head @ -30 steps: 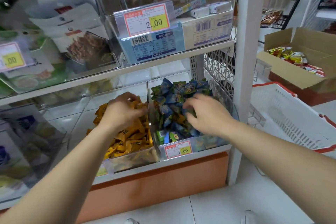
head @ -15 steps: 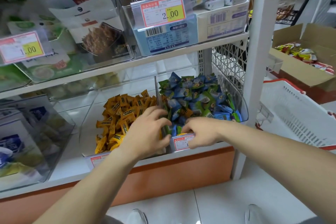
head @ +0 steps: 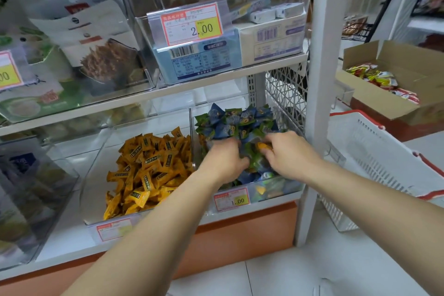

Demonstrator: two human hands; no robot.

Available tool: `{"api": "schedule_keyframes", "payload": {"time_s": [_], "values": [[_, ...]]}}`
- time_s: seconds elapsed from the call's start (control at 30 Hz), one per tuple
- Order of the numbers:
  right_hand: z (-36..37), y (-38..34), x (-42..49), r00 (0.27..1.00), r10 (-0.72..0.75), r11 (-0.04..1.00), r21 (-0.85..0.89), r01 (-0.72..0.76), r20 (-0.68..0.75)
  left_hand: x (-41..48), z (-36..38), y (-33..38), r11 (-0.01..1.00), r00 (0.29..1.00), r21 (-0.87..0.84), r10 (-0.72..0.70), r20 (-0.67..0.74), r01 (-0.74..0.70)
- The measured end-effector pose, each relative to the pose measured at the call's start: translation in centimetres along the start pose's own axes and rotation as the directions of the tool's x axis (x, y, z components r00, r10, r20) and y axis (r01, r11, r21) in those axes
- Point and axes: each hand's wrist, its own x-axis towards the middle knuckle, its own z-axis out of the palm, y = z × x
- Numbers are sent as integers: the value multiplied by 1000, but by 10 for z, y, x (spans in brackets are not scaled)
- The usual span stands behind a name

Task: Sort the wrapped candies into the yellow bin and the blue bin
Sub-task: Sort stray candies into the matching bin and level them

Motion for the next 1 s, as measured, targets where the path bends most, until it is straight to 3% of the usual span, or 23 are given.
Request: {"api": "schedule_keyframes", "payload": {"time_s": [0.1,0.2,0.37,0.67,1.0], "values": [[1,5,0,999,22,992,123,-28,49,25,22,-2,979,976,-19,-199,86,202],[5,8,-1,993,9,982,189,-30,115,33,35,-15,957,954,71,-286,87,281],[14,11,0,987,40,969,235,-77,157,34,39,-37,969,973,133,-218,72,207],[13,6,2,974,44,962,255,-102,224,36,42,-36,959,969,186,-231,81,213],[1,2,2,976,102,950,273,-153,191,26,22,-31,970,979,-143,-190,67,198]]}}
